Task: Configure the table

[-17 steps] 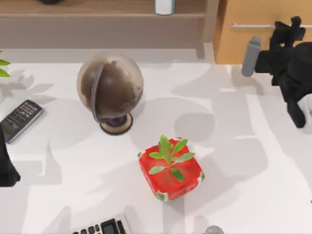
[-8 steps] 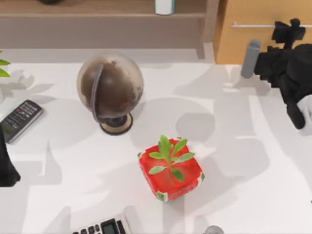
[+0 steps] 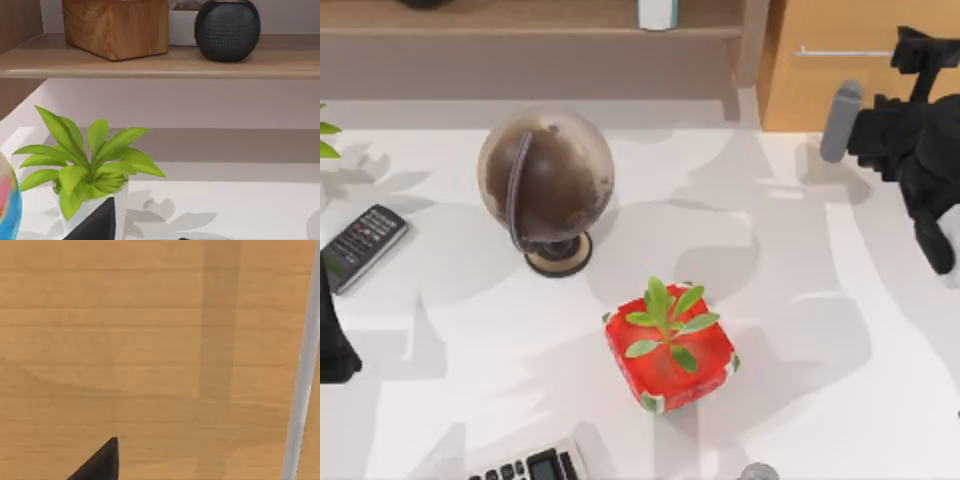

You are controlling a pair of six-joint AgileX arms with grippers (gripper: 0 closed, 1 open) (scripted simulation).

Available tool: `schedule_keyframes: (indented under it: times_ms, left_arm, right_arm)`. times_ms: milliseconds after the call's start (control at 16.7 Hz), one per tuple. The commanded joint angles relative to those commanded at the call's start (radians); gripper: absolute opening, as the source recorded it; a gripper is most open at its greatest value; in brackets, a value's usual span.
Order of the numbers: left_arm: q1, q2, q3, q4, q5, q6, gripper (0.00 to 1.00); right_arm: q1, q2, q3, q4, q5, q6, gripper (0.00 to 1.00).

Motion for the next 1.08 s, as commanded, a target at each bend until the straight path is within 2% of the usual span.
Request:
schedule_keyframes:
  times_ms: [420, 780, 900, 1080]
  left_arm:
    - [0.000, 0.000, 0.000, 0.000, 0.000, 0.000, 1.00]
    - [0.000, 0.000, 0.000, 0.000, 0.000, 0.000, 1.00]
    - [0.000, 0.000, 0.000, 0.000, 0.000, 0.000, 1.00]
    - [0.000, 0.000, 0.000, 0.000, 0.000, 0.000, 1.00]
  right_arm:
    - [0.012, -0.026, -0.109, 0.057, 0.010, 0.000, 1.00]
    - [0.016, -0.027, -0.109, 0.060, 0.013, 0.011, 1.00]
    - [0.057, -0.039, -0.103, 0.074, 0.033, 0.064, 1.00]
    - [0.156, -0.054, -0.078, 0.087, 0.089, 0.220, 1.00]
